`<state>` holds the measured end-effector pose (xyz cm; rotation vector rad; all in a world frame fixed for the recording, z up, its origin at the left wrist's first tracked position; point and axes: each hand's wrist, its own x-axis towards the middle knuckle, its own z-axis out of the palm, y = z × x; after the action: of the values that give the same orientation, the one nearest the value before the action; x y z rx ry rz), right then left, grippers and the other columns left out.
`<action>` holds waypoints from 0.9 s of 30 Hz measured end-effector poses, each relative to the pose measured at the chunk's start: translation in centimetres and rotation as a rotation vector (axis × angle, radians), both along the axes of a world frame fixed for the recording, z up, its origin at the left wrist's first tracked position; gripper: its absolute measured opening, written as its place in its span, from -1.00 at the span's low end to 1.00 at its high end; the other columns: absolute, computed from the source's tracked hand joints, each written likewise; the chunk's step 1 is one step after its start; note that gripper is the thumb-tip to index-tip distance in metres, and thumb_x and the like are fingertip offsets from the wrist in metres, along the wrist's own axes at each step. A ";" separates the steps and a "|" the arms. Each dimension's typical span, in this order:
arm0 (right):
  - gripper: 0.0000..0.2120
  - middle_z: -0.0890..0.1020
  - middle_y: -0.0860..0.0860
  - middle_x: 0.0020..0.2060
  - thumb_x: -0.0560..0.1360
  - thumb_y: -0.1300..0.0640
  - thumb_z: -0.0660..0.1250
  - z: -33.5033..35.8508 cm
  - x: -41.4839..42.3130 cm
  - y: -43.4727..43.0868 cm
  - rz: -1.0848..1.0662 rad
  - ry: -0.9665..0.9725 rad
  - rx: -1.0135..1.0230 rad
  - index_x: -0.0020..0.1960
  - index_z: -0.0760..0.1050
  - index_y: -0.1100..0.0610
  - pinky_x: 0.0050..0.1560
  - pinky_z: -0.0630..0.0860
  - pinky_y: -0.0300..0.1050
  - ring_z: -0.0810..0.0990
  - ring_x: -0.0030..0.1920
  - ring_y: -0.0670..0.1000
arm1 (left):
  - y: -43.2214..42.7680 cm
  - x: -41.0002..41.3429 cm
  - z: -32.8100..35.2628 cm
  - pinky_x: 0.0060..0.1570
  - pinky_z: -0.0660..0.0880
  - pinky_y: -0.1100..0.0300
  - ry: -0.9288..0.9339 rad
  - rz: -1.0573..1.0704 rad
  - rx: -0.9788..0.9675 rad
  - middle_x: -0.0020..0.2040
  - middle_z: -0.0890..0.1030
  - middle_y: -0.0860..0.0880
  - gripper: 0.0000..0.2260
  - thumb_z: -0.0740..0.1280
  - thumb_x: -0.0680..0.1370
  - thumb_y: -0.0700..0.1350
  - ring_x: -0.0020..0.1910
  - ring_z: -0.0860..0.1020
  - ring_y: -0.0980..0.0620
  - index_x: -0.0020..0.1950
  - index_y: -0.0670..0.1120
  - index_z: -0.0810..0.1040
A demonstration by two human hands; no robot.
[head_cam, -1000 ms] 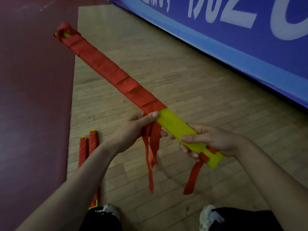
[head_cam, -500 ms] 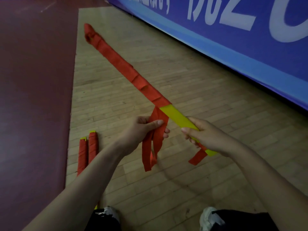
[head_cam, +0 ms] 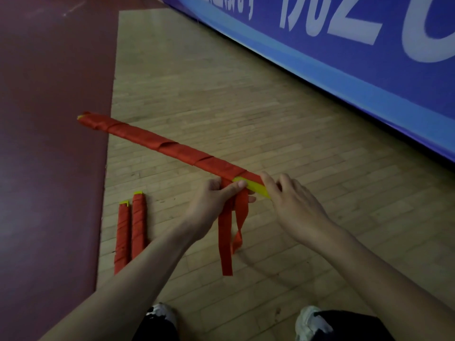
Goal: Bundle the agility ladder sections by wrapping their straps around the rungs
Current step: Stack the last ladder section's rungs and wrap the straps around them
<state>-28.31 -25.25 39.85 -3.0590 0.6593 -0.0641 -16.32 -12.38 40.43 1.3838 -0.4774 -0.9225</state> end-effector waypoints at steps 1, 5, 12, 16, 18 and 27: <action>-0.35 0.23 0.15 0.29 0.59 0.23 0.08 -0.1 0.0 0.3 0.004 -0.009 -0.022 0.55 -0.20 0.08 0.18 0.33 -0.01 0.34 0.24 0.17 | 0.0 0.0 0.1 -0.02 0.60 0.04 0.013 0.023 -0.001 -0.09 0.69 -0.23 -0.82 0.34 0.54 -0.15 -0.07 0.68 -0.05 0.03 -0.26 0.59; -0.36 0.29 0.11 0.29 0.62 -0.02 0.12 -0.6 0.2 0.6 0.054 -0.106 0.050 0.56 -0.15 0.06 0.18 0.35 -0.02 0.38 0.24 0.13 | 0.0 0.4 0.6 -0.12 0.62 0.10 0.064 0.088 -0.006 -0.12 0.68 -0.23 -0.81 0.39 0.51 -0.19 -0.17 0.68 -0.03 0.03 -0.30 0.58; -0.43 0.64 -0.13 -0.08 0.33 -0.35 0.31 2.7 -1.3 -1.3 0.004 -0.185 0.827 0.28 0.38 -0.19 -0.11 0.60 -0.16 0.64 -0.12 -0.16 | 0.4 1.1 1.8 -0.22 0.63 0.13 0.050 0.014 -0.005 -0.16 0.67 -0.21 -0.85 0.37 0.49 -0.25 -0.24 0.67 -0.05 0.02 -0.29 0.57; -0.52 0.69 0.11 -0.13 0.39 -0.17 0.38 3.0 -1.5 -2.1 -0.036 -0.069 1.241 0.16 0.50 0.13 -0.11 0.59 0.00 0.67 -0.15 0.07 | 0.5 1.2 2.2 -0.22 0.62 0.17 0.024 -0.052 -0.045 -0.18 0.67 -0.20 -0.83 0.36 0.48 -0.23 -0.25 0.66 -0.03 0.02 -0.29 0.57; -0.54 0.67 0.17 -0.15 0.45 -0.06 0.41 3.0 -1.6 -2.1 -0.013 -0.012 1.425 0.21 0.46 0.20 -0.17 0.57 0.01 0.66 -0.20 0.12 | 0.6 1.3 2.2 -0.19 0.62 0.18 0.003 -0.073 -0.056 -0.17 0.67 -0.19 -0.82 0.37 0.46 -0.21 -0.24 0.66 -0.02 0.02 -0.27 0.57; -0.77 0.50 -0.01 -0.39 0.50 0.13 0.35 2.3 -1.2 -1.6 0.070 -0.233 1.387 0.11 0.52 0.20 -0.33 0.47 -0.21 0.49 -0.36 -0.07 | 0.8 1.7 2.0 -0.05 0.60 0.05 -0.034 -0.132 -0.026 -0.12 0.69 -0.15 -0.79 0.32 0.49 -0.14 -0.19 0.67 0.01 0.05 -0.23 0.58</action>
<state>-29.54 -26.81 42.19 -1.6937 0.3214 0.0322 -14.61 -11.59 42.45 1.3588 -0.6104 -0.9977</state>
